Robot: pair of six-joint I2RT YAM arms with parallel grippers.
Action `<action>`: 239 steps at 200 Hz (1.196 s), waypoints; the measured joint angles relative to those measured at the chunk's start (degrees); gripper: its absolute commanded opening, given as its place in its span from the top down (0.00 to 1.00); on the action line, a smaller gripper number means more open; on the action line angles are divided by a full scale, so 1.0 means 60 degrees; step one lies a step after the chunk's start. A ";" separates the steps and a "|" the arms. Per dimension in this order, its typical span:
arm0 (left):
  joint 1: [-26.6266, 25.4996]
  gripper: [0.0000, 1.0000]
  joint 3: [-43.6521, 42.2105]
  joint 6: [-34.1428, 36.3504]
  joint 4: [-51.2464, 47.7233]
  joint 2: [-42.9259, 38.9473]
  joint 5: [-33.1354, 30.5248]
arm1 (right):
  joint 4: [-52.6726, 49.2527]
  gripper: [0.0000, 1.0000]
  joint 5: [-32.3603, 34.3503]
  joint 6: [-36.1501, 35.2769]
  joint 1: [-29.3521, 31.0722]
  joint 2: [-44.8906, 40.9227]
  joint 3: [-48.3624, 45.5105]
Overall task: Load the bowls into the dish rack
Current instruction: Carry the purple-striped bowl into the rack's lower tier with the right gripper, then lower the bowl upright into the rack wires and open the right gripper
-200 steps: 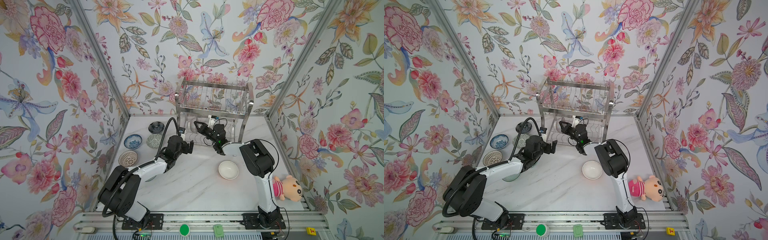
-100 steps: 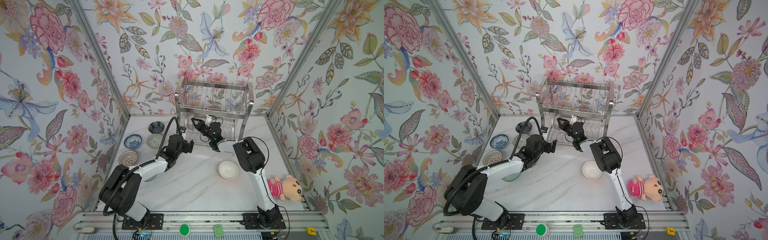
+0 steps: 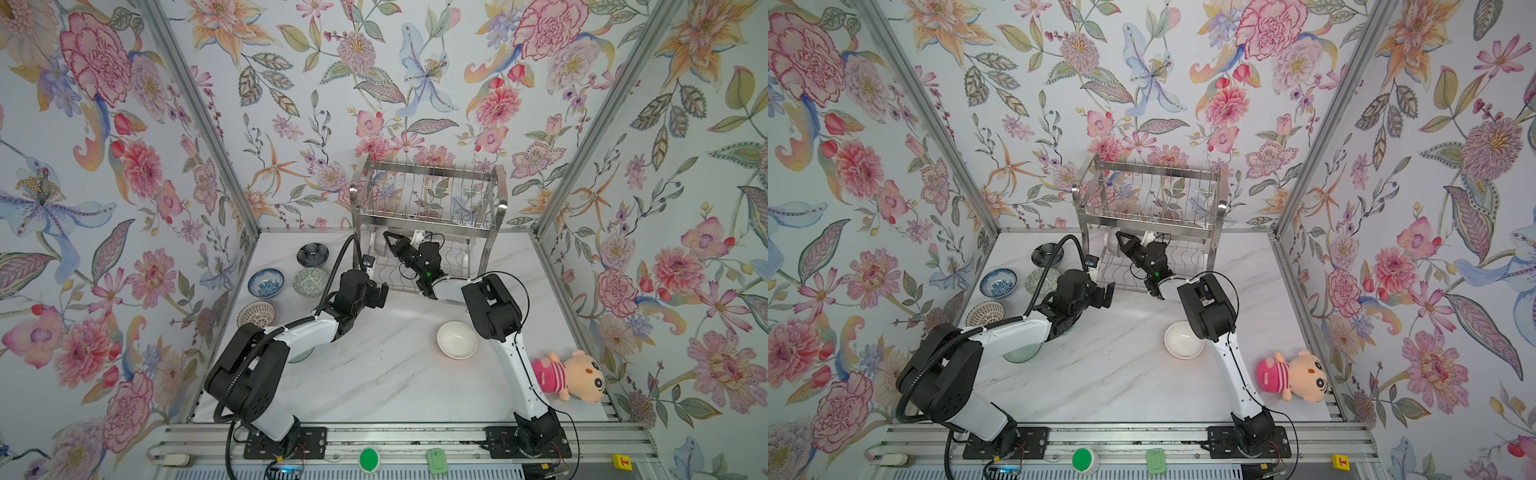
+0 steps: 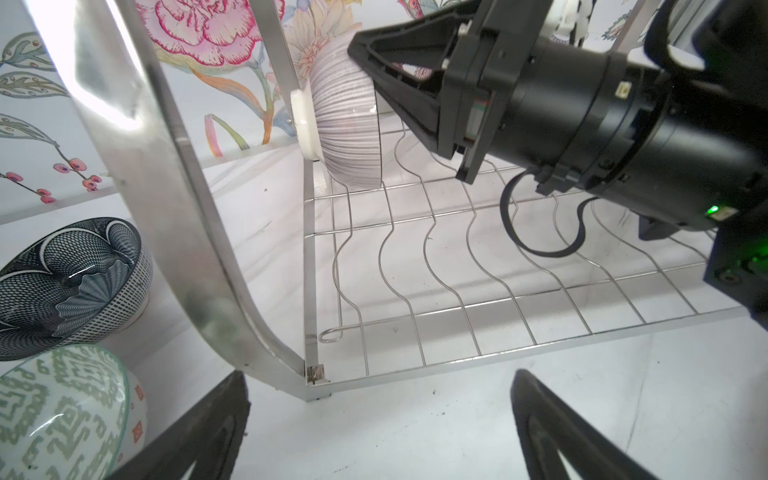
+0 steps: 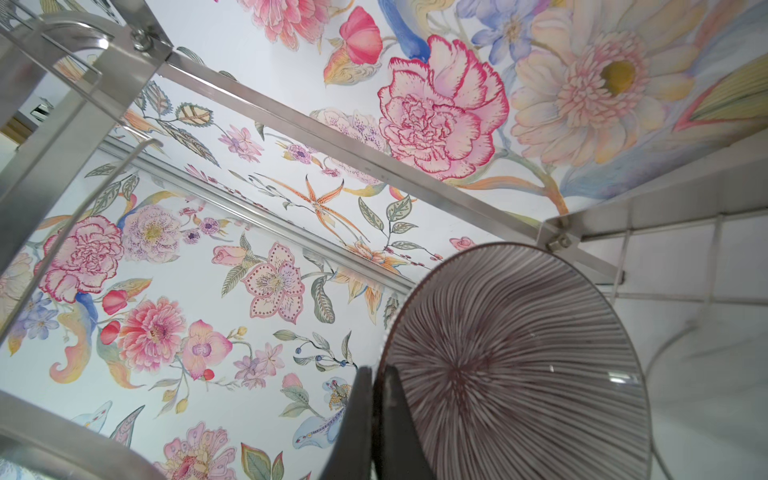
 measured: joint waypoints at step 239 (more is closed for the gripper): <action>0.0000 0.01 0.0000 0.0106 0.0004 0.0011 0.0000 | 0.0146 1.00 0.0419 0.0627 -0.0157 0.1049 0.0962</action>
